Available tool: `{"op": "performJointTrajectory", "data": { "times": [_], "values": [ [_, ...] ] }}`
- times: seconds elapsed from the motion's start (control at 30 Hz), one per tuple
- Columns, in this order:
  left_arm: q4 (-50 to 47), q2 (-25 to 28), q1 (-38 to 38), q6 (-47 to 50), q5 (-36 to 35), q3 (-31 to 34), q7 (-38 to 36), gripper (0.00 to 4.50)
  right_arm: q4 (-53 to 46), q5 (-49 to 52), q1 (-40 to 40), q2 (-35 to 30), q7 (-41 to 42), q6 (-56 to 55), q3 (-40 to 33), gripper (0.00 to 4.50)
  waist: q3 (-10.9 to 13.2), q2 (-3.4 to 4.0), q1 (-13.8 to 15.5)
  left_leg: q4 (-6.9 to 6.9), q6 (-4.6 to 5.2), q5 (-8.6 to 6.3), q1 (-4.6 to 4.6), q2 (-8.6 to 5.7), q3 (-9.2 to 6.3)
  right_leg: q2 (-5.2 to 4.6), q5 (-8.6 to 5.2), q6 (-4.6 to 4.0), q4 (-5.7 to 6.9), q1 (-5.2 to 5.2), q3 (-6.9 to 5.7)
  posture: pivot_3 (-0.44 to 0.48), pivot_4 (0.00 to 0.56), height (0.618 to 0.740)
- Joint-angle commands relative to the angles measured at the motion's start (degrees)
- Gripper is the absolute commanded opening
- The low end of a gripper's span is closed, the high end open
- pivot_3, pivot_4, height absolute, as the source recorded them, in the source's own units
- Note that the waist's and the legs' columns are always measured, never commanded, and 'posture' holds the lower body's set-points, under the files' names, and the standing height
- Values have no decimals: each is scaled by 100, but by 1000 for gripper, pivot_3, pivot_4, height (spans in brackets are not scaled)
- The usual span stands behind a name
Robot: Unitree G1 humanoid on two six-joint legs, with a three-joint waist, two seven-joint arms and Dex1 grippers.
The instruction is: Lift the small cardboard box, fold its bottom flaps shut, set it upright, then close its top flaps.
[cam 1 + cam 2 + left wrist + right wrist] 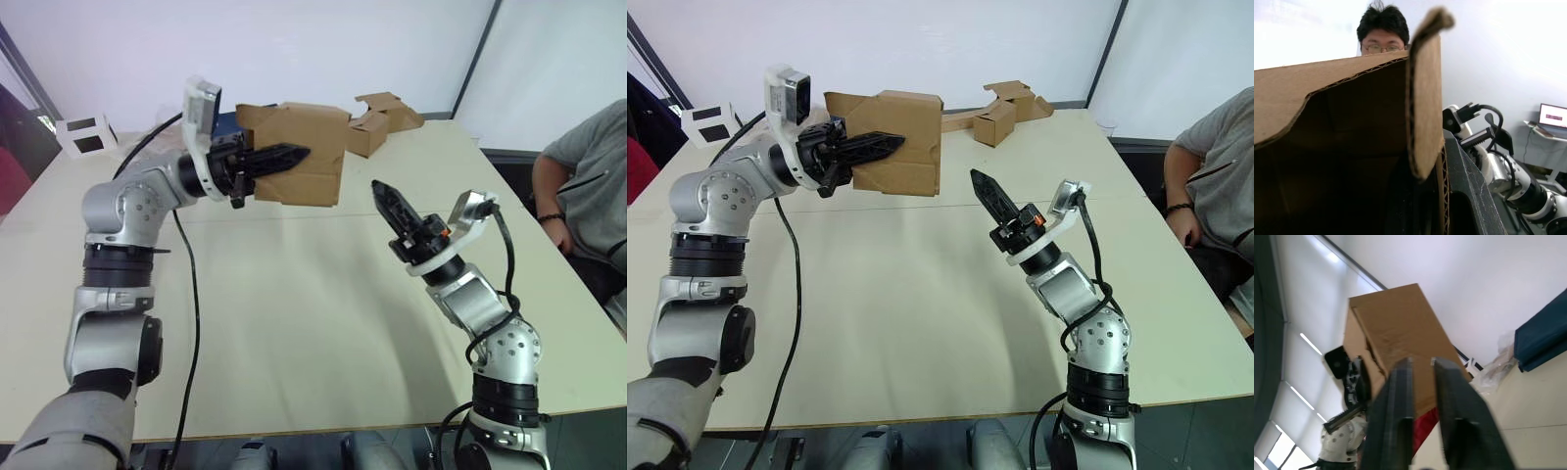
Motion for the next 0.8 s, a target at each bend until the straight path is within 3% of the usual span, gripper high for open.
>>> {"op": "performJointTrajectory", "data": {
  "times": [0.03,0.53,0.67,0.8],
  "values": [
    [-165,21,-115,-20,-98,162,22,0,-27,-263,-267,147,30,-113,248,35,0,0,0,0,-1,1,0,0,0,0,0,0,0,0,0,0,150,740],
    [-327,77,86,58,-73,113,23,0,-91,-420,-409,244,370,226,704,35,0,0,0,0,-13,7,0,0,0,-1,0,0,0,0,0,0,150,740],
    [-367,315,148,-104,284,-79,47,0,-298,-286,-56,-287,369,422,335,35,0,0,21,0,-12,6,-1,0,0,-2,0,0,-1,0,0,0,150,740],
    [-446,738,23,-606,1283,-863,-8,0,-563,-944,477,-1638,950,758,378,35,0,0,47,1,-4,2,-1,-5,0,-5,0,0,-8,6,-1,0,150,740]
  ]
}}
